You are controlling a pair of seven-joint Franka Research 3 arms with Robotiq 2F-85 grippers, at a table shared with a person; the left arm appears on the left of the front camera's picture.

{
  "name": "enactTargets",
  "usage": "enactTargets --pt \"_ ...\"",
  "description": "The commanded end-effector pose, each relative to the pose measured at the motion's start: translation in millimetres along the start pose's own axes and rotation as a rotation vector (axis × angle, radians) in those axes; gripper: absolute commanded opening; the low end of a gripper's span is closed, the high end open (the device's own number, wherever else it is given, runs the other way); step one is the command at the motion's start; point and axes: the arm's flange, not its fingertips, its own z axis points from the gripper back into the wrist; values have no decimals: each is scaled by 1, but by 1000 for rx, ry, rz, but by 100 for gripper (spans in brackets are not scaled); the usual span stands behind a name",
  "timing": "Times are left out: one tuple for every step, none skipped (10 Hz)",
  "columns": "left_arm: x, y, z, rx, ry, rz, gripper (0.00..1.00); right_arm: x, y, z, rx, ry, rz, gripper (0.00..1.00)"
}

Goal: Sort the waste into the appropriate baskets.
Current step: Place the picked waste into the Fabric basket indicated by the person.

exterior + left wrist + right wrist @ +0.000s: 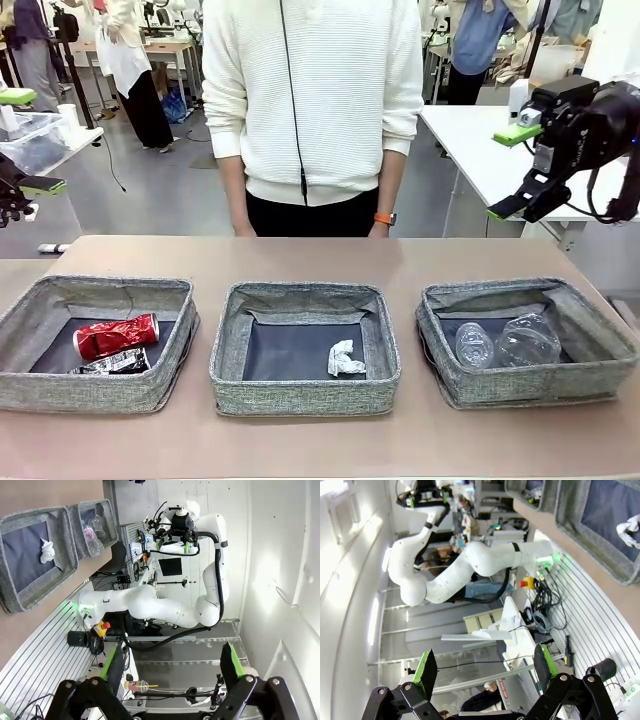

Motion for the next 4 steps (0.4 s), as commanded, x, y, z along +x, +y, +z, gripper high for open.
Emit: enactTargets --pt "1 -2 0 -24 3 -26 100 1 1 -2 15 -22 14 100" --pt "1 -2 0 -24 3 -26 100 1 1 -2 15 -22 14 100" --pt "1 -2 0 -24 3 -26 100 1 1 -2 15 -22 14 100" --pt "1 -2 0 -24 3 -26 100 1 1 -2 15 -22 14 100"
